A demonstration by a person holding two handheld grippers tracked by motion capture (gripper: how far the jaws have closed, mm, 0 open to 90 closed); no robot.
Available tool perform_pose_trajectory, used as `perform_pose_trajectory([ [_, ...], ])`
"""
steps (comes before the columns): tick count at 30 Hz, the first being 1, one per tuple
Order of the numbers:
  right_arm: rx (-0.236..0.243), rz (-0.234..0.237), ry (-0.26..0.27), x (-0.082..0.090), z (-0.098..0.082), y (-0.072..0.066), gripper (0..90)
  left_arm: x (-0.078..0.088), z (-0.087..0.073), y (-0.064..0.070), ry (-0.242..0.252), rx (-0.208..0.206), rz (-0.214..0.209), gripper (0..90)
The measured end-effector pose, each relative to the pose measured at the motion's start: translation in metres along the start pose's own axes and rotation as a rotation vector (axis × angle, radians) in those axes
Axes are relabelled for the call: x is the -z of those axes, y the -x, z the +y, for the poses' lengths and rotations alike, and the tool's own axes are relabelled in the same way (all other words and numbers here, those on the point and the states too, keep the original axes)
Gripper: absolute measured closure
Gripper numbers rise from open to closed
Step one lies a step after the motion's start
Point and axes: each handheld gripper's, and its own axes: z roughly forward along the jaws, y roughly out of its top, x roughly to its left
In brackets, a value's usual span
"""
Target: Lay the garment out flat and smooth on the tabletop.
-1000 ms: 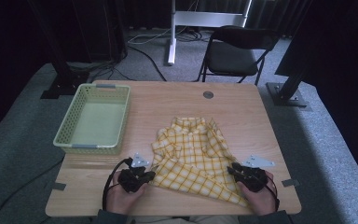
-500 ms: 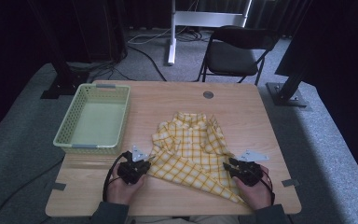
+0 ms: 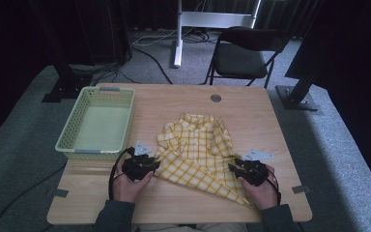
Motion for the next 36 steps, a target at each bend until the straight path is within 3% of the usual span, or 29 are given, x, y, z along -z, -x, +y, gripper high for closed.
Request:
perform_pose_trajectory([
  [8, -0.003, 0.004, 0.014, -0.001, -0.002, 0.001, 61.2, -0.021, 0.023, -0.009, -0.003, 0.035, -0.062, 61.2],
  [23, -0.002, 0.000, 0.020, -0.001, -0.002, 0.001, 60.9, -0.036, 0.042, -0.009, -0.015, 0.060, -0.084, 58.8],
  [27, -0.002, 0.001, 0.020, -0.001, -0.002, 0.001, 60.9, -0.044, 0.044, -0.007, -0.042, 0.061, -0.089, 57.8],
  [28, -0.002, 0.001, 0.020, -0.001, -0.002, 0.001, 60.9, -0.045, 0.044, -0.006, -0.048, 0.062, -0.087, 58.5],
  [31, -0.002, 0.000, 0.020, -0.001, -0.002, 0.001, 60.8, -0.047, 0.044, -0.003, -0.073, 0.054, -0.073, 72.4],
  [34, -0.002, 0.000, 0.020, -0.001, -0.002, 0.001, 60.8, -0.042, 0.042, 0.004, -0.066, 0.039, -0.063, 84.7],
  [36, -0.002, 0.000, 0.020, -0.001, -0.002, 0.001, 60.9, -0.036, 0.042, 0.007, -0.057, 0.024, -0.066, 88.3],
])
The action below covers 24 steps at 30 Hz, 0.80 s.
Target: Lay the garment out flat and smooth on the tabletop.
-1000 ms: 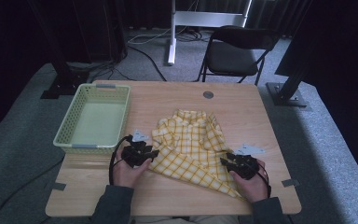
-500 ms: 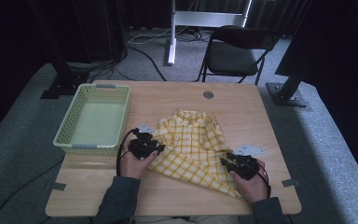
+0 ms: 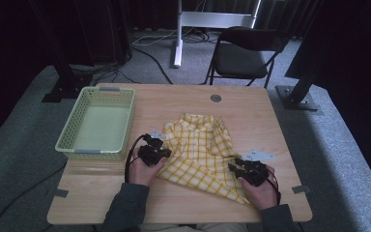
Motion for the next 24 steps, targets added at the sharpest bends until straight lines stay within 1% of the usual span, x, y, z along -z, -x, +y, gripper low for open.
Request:
perform_pose_trajectory([
  [3, 0.000, 0.000, 0.000, 0.000, 0.000, 0.000, 60.8, 0.006, -0.001, 0.004, 0.015, -0.019, 0.002, 88.7],
  [10, 0.000, 0.000, 0.000, 0.000, 0.000, 0.000, 60.8, 0.017, -0.011, 0.011, 0.049, -0.033, -0.001, 88.7],
  [14, 0.001, -0.001, 0.000, 0.000, 0.000, 0.000, 60.8, 0.022, -0.018, 0.013, 0.060, -0.037, -0.008, 88.7],
  [19, 0.001, -0.002, 0.000, 0.000, 0.000, 0.000, 60.7, 0.031, -0.030, 0.018, 0.087, -0.031, -0.035, 88.7],
  [24, 0.001, -0.003, 0.000, 0.000, 0.000, 0.000, 60.6, 0.038, -0.045, 0.022, 0.103, -0.024, -0.056, 88.7],
])
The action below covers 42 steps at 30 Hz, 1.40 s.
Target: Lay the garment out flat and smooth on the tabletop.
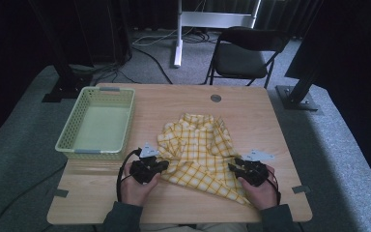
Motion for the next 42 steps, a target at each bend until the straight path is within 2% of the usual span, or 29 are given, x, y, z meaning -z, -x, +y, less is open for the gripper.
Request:
perform_pose_trajectory([
  [5, 0.001, -0.002, 0.000, 0.000, 0.000, 0.000, 60.5, 0.004, -0.019, 0.003, -0.011, 0.011, 0.001, 88.7],
  [10, 0.003, -0.006, 0.001, 0.000, 0.000, 0.000, 60.4, 0.005, -0.031, -0.002, -0.029, 0.020, 0.012, 88.7],
  [13, 0.003, -0.006, 0.001, 0.000, 0.000, 0.000, 60.4, 0.008, -0.036, -0.003, -0.025, 0.026, 0.011, 88.6],
  [19, 0.002, -0.008, 0.002, 0.000, 0.000, -0.001, 60.3, 0.012, -0.046, 0.002, -0.021, -0.002, 0.023, 88.6],
  [27, 0.003, -0.013, 0.002, 0.000, 0.000, -0.001, 59.9, 0.020, -0.061, 0.005, -0.018, -0.013, 0.029, 88.6],
  [38, -0.002, -0.016, 0.001, 0.000, 0.000, -0.001, 59.2, 0.036, -0.077, -0.001, 0.000, 0.024, 0.027, 86.6],
  [42, -0.002, -0.016, 0.001, 0.000, 0.000, -0.001, 59.2, 0.043, -0.082, -0.002, 0.022, 0.023, 0.043, 83.4],
])
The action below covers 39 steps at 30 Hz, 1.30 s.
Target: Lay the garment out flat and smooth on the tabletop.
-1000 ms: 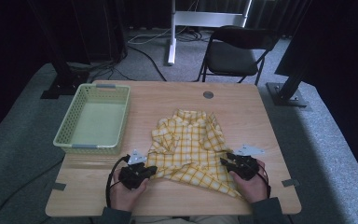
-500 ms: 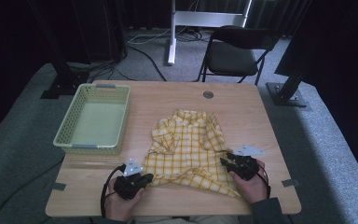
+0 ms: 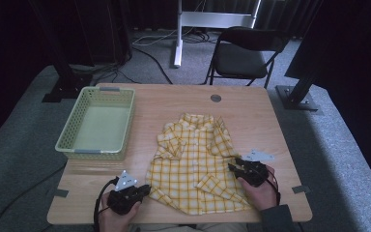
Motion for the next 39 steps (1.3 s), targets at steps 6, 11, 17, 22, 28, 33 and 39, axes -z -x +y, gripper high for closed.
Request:
perform_pose_trajectory([
  [6, -0.001, -0.001, 0.000, 0.000, 0.000, 0.000, 59.0, 0.008, -0.003, -0.004, 0.025, 0.011, 0.037, 79.9],
  [11, 0.001, -0.004, 0.000, 0.000, 0.000, -0.001, 58.6, 0.005, -0.001, -0.007, 0.017, 0.018, 0.039, 77.9],
  [17, 0.021, -0.004, -0.011, 0.001, 0.001, -0.005, 54.8, -0.004, 0.004, -0.006, -0.006, -0.005, 0.055, 71.6],
  [22, 0.074, 0.041, -0.001, 0.005, 0.005, -0.023, 53.5, -0.012, 0.008, -0.004, -0.007, -0.020, 0.069, 68.2],
  [28, 0.131, 0.074, -0.023, 0.003, 0.017, -0.037, 53.6, -0.018, 0.010, -0.002, -0.008, -0.033, 0.078, 65.2],
  [33, 0.148, 0.085, -0.053, -0.006, 0.015, -0.042, 53.4, -0.019, 0.009, -0.002, -0.001, -0.035, 0.076, 64.3],
  [39, 0.166, 0.119, -0.044, -0.004, 0.011, -0.054, 52.7, -0.020, 0.009, -0.002, 0.003, -0.042, 0.077, 63.1],
])
